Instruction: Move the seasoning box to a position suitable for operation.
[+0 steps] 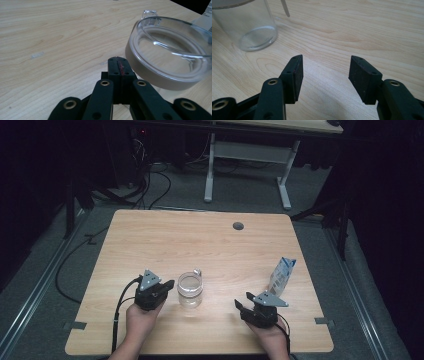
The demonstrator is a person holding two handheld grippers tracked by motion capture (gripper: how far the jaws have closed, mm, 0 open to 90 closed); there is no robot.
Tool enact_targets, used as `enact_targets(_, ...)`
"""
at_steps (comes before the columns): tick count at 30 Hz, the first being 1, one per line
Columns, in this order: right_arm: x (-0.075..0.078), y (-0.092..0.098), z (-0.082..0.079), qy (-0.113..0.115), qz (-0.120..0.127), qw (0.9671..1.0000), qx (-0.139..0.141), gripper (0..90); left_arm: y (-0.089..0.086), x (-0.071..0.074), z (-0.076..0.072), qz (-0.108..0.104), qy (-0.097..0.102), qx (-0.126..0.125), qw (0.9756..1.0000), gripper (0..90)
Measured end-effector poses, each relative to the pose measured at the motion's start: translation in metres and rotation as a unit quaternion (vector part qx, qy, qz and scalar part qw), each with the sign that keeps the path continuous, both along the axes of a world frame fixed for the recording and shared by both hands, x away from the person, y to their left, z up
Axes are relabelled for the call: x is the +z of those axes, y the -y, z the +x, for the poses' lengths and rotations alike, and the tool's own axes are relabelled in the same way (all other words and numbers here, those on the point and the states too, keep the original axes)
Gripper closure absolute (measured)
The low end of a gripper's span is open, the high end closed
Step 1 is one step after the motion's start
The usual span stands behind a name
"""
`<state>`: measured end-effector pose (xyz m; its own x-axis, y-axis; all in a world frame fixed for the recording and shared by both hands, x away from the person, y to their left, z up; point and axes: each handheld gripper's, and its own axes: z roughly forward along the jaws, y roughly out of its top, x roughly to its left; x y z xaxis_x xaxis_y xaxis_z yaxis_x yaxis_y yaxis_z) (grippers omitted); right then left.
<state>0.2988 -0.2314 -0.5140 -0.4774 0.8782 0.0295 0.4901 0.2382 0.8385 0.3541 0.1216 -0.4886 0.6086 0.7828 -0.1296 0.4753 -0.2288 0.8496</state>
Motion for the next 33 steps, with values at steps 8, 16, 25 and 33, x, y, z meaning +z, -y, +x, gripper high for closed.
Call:
enact_targets(8, 0.0, 0.0, 0.0, 0.0, 0.001, 1.0, 0.0, 45.4, 0.004, -0.001, -0.006, -0.006, 0.009, -0.007, 0.9999, 90.0)
enact_targets(16, 0.0, -0.001, 0.0, 0.001, -0.001, 1.0, 0.002, 45.4, 0.004, -0.002, -0.014, -0.012, 0.01, -0.011, 0.9998, 90.0)
enact_targets(25, 0.0, -0.001, 0.0, 0.0, -0.002, 1.0, 0.002, 45.4, 0.009, -0.002, -0.024, -0.016, 0.01, -0.022, 0.9996, 90.0)
enact_targets(33, 0.0, -0.002, 0.0, 0.0, -0.002, 1.0, 0.002, 45.1, 0.016, -0.002, -0.034, -0.02, 0.008, -0.039, 0.999, 90.0)
